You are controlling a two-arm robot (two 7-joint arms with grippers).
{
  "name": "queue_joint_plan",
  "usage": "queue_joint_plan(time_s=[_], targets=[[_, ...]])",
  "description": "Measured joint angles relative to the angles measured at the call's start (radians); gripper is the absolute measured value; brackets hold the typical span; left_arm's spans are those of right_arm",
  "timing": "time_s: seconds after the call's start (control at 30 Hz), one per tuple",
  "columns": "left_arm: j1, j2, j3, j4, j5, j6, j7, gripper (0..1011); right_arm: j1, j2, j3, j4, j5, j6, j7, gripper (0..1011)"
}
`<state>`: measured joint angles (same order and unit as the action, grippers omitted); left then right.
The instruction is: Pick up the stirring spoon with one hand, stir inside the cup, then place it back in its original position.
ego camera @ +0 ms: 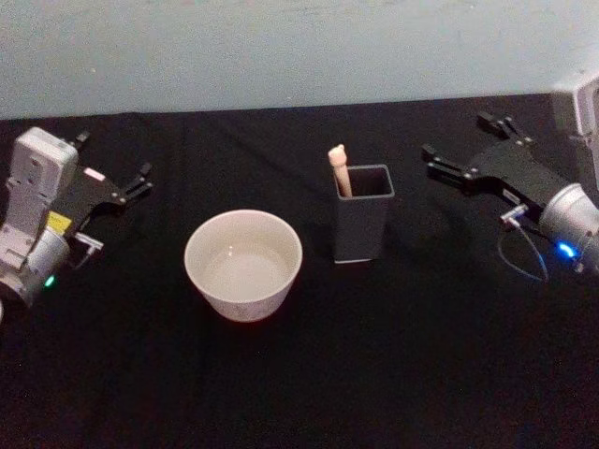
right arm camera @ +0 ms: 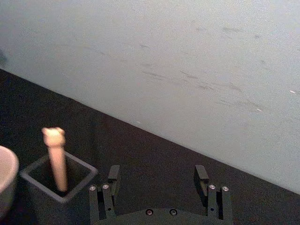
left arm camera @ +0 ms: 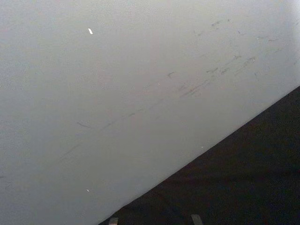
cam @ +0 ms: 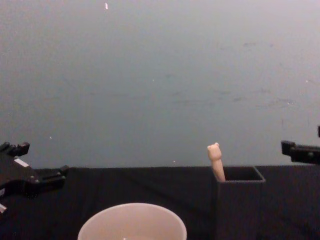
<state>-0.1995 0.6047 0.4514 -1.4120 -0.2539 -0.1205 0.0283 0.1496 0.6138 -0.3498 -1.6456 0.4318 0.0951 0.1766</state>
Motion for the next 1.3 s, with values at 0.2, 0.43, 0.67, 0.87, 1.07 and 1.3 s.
queue_joint_plan(time_s=[0.2, 0.43, 0.67, 0.87, 1.07, 1.3], targets=[[0.000, 0.000, 0.000, 0.000, 0.000, 0.000, 0.000, 1001, 0.019, -0.013, -0.003, -0.035, 0.023, 0.064, 0.055, 1003], [0.000, 0.000, 0.000, 0.000, 0.000, 0.000, 0.000, 1001, 0.057, -0.039, -0.032, -0.047, 0.029, 0.148, 0.114, 1003], [0.000, 0.000, 0.000, 0.000, 0.000, 0.000, 0.000, 1001, 0.088, -0.059, -0.063, -0.050, 0.012, 0.201, 0.156, 1002], [0.000, 0.000, 0.000, 0.000, 0.000, 0.000, 0.000, 1001, 0.113, -0.081, -0.088, -0.029, -0.023, 0.227, 0.172, 1002], [0.000, 0.000, 0.000, 0.000, 0.000, 0.000, 0.000, 1001, 0.135, -0.107, -0.101, -0.003, -0.053, 0.240, 0.176, 1002], [0.000, 0.000, 0.000, 0.000, 0.000, 0.000, 0.000, 1001, 0.165, -0.146, -0.112, 0.040, -0.087, 0.263, 0.176, 1002]])
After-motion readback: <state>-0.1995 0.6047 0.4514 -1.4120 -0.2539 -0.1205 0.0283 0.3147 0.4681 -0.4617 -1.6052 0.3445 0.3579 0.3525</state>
